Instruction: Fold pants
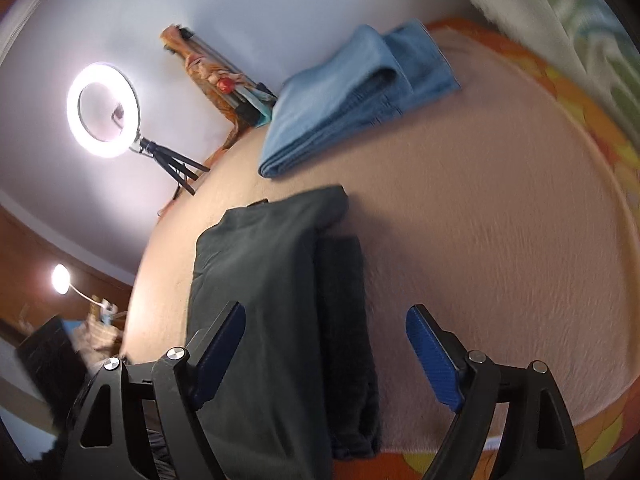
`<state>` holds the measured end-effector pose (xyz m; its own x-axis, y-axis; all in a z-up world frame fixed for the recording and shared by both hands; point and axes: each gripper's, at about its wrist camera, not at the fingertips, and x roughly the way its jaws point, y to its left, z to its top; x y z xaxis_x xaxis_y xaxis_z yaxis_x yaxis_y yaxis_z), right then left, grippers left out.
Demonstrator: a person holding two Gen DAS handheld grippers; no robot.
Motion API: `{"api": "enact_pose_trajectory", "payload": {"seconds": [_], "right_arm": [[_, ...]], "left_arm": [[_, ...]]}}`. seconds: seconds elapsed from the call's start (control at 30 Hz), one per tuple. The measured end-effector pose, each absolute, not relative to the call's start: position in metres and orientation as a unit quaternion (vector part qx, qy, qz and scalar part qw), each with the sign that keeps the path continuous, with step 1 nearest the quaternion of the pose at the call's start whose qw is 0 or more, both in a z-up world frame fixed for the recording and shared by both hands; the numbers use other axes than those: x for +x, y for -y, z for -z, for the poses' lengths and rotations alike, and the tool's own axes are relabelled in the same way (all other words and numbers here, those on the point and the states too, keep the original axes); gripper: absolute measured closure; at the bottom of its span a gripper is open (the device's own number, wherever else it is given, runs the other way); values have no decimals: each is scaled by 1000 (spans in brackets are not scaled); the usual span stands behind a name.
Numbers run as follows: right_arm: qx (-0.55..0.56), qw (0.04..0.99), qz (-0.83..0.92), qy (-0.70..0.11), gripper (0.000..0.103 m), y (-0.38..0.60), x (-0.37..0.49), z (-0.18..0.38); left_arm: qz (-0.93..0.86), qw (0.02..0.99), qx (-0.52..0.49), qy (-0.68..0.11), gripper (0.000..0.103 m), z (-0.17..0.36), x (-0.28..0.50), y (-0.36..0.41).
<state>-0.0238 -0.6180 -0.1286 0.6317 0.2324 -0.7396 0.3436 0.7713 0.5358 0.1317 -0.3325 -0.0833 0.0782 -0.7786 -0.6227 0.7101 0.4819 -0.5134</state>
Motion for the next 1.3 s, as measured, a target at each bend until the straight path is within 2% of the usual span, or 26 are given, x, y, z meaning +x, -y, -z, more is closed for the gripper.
{"api": "enact_pose_trajectory", "payload": {"seconds": [0.2, 0.4, 0.53, 0.67, 0.8, 1.07, 1.13, 1.3], "right_arm": [[374, 824, 16, -425, 17, 626, -39, 142], [396, 810, 3, -432, 16, 625, -47, 154], [341, 837, 42, -427, 18, 614, -50, 132], [261, 874, 22, -410, 30, 573, -53, 93], [184, 888, -58, -418, 35, 505, -45, 75], [58, 855, -173, -486, 38, 395, 1, 96], [41, 837, -195, -509, 39, 378, 10, 108], [-43, 805, -217, -550, 42, 339, 12, 128]], "left_arm": [[449, 740, -88, -492, 41, 107, 202, 327], [427, 729, -124, -520, 40, 134, 215, 325], [451, 724, -109, -510, 40, 139, 194, 321], [478, 718, -67, -502, 40, 139, 168, 323], [490, 710, -35, -504, 40, 141, 155, 323], [494, 670, -108, -544, 43, 160, 183, 310], [493, 662, -117, -552, 48, 164, 188, 310], [493, 654, -96, -566, 76, 173, 193, 322]]}}
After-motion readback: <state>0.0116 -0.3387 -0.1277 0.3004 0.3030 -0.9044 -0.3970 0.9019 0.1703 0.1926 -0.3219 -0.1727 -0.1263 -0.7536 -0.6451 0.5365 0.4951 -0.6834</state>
